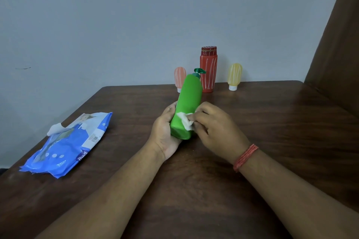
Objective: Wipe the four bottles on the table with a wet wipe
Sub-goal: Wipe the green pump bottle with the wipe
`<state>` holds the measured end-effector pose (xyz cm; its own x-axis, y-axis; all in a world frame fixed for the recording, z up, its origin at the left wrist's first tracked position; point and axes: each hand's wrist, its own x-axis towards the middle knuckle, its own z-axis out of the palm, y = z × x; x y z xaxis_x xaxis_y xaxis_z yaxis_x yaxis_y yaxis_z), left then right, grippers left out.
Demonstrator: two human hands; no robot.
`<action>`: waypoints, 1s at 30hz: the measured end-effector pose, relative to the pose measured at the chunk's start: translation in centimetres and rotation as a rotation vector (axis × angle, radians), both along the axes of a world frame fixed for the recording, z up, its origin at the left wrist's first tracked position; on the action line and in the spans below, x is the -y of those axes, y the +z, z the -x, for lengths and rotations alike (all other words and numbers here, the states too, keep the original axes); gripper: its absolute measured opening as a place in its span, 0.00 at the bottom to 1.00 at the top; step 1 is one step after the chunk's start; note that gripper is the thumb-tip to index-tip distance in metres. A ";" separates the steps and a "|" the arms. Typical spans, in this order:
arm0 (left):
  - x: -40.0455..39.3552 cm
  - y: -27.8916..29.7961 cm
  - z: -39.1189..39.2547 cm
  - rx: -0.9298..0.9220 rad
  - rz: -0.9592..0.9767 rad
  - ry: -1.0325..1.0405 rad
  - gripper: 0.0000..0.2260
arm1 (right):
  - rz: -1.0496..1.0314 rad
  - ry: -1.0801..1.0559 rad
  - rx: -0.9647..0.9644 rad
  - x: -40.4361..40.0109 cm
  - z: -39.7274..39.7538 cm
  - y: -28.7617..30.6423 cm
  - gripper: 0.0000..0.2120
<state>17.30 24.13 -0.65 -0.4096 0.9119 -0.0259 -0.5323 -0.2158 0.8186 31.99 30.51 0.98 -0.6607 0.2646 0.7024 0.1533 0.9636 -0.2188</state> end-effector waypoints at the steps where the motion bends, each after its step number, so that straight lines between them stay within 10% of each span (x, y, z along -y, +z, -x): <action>1: 0.1 0.1 0.0 0.020 0.004 0.003 0.16 | 0.011 0.013 -0.004 0.2 0.1 -0.1 0.07; 30: 1.0 0.8 -0.2 0.030 -0.075 0.027 0.28 | 0.111 0.042 -0.102 0.7 0.6 -0.8 0.07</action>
<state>17.51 23.12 0.18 -0.4344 0.9002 0.0297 -0.5495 -0.2910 0.7832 31.39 29.85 0.20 -0.5994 0.3183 0.7344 0.0850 0.9377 -0.3370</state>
